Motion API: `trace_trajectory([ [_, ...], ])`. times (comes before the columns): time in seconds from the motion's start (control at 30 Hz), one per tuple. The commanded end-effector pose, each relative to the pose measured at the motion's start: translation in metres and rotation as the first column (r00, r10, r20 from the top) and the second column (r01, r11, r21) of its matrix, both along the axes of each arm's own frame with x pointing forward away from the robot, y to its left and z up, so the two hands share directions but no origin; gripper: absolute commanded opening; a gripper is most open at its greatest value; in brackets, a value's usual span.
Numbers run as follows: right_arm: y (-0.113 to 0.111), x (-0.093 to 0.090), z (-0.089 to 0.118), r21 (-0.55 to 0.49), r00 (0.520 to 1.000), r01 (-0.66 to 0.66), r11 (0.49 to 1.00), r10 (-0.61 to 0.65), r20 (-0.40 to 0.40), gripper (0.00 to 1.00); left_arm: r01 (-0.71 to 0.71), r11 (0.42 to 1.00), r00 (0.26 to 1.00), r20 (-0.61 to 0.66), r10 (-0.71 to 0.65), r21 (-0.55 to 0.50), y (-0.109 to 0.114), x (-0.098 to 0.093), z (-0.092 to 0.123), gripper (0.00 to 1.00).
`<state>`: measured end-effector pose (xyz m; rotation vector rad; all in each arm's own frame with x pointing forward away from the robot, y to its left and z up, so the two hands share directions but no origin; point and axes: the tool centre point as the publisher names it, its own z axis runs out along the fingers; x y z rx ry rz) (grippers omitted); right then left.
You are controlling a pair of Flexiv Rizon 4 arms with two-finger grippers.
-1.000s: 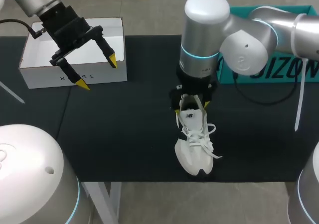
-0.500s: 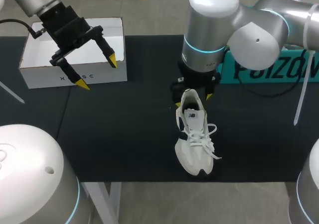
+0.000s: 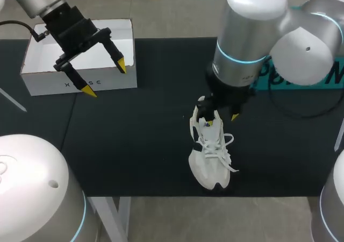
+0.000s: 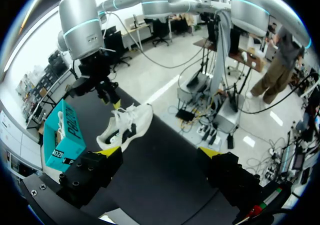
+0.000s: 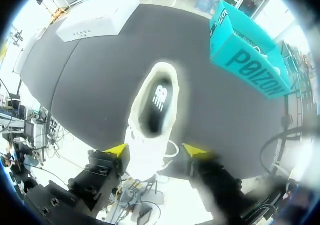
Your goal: Take the shoe out of the shoebox, open the shoe tongue, remove and reinsert the insole, then place the shoe into the shoebox
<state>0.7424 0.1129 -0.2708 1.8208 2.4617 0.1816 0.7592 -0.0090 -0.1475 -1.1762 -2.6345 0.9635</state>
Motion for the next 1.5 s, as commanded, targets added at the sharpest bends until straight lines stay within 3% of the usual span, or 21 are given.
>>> trace_trajectory([
  [0.03, 0.001, -0.006, -0.021, 0.036, 1.000, -0.011, 0.999, 0.012, -0.026, 0.00, 0.001, 1.000, 1.000, -0.001, -0.001, 0.003, 0.000, 0.001, 0.000, 1.00],
  [0.17, 0.008, -0.013, -0.038, 0.055, 0.998, -0.022, 0.998, 0.026, -0.065, 0.00, 0.001, 1.000, 1.000, -0.001, -0.001, 0.003, 0.000, 0.001, 0.000, 1.00],
  [0.4, 0.021, -0.016, -0.050, 0.072, 0.995, -0.031, 0.997, 0.038, -0.090, 0.00, 0.001, 1.000, 1.000, -0.001, -0.001, 0.003, 0.000, 0.001, 0.000, 1.00],
  [1.1, 0.016, 0.017, -0.092, 0.103, 0.994, 0.013, 0.995, -0.001, -0.114, 0.00, 0.001, 1.000, 1.000, -0.001, -0.001, 0.003, 0.000, 0.001, 0.000, 1.00],
  [1.37, 0.016, 0.017, -0.073, 0.079, 0.997, -0.023, 0.997, 0.030, -0.077, 0.00, 0.001, 1.000, 1.000, -0.001, -0.001, 0.003, 0.000, 0.001, 0.000, 1.00],
  [1.5, 0.014, 0.017, -0.051, 0.088, 0.996, -0.063, 0.994, 0.068, -0.056, 0.00, 0.001, 1.000, 1.000, -0.001, -0.001, 0.003, 0.000, 0.001, 0.000, 1.00],
])
